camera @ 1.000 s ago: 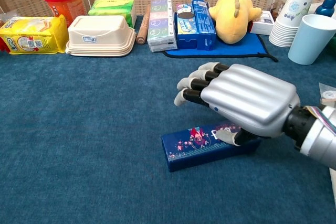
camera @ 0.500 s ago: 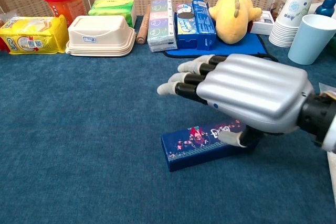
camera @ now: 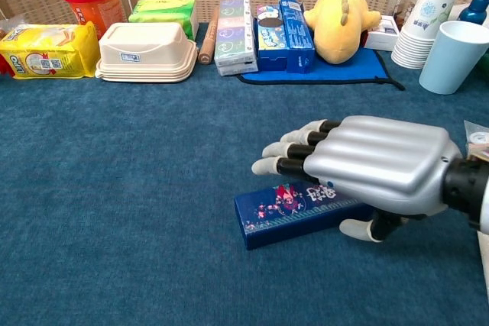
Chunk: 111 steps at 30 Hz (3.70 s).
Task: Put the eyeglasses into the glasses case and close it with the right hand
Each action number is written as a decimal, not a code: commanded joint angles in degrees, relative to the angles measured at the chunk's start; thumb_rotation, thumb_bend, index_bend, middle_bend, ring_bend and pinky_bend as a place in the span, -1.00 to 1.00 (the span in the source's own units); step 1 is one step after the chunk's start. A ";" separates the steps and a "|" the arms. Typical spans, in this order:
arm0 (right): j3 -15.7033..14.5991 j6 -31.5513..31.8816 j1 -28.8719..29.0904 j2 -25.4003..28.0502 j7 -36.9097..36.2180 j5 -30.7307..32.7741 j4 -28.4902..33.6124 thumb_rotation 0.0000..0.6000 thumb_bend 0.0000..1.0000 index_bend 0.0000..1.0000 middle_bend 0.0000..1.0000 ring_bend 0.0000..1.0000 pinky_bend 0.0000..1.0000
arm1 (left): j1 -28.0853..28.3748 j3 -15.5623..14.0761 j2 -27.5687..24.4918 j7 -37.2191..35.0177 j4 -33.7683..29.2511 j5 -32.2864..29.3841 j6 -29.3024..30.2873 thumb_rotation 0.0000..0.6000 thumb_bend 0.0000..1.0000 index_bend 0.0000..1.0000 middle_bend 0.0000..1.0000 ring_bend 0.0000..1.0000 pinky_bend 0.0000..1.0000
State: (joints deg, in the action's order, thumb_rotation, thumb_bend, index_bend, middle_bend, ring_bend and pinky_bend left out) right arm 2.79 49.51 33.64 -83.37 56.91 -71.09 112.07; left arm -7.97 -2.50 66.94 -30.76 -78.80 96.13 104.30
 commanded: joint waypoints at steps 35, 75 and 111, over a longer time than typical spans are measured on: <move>3.93 7.50 8.20 -2.49 -10.87 12.09 -5.25 1.00 -0.34 -0.03 -0.18 -0.10 -0.35 | 0.61 0.18 -0.11 -1.56 0.67 -0.47 -1.30 1.00 -0.44 -1.00 -1.00 -1.00 -1.00; 2.35 20.09 3.19 9.57 -23.07 8.52 -1.32 1.00 -0.32 -0.82 -0.70 -0.77 -0.62 | 4.24 -0.56 -3.09 7.32 -6.84 -0.61 -8.61 1.00 -0.44 -1.00 -1.00 -1.00 -1.00; -8.05 50.45 -27.30 15.11 -37.20 -18.20 -14.13 1.00 -0.31 -0.45 -0.49 -0.66 -0.67 | 6.34 -0.54 -4.15 34.42 -24.05 -5.60 -16.29 1.00 -0.43 -1.00 -0.99 -1.00 -1.00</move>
State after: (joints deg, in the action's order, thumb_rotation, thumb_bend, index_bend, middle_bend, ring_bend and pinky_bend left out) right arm -5.63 100.50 6.37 -68.35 20.10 -89.17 98.08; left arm -1.42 -2.91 63.12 3.40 -102.54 90.34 87.63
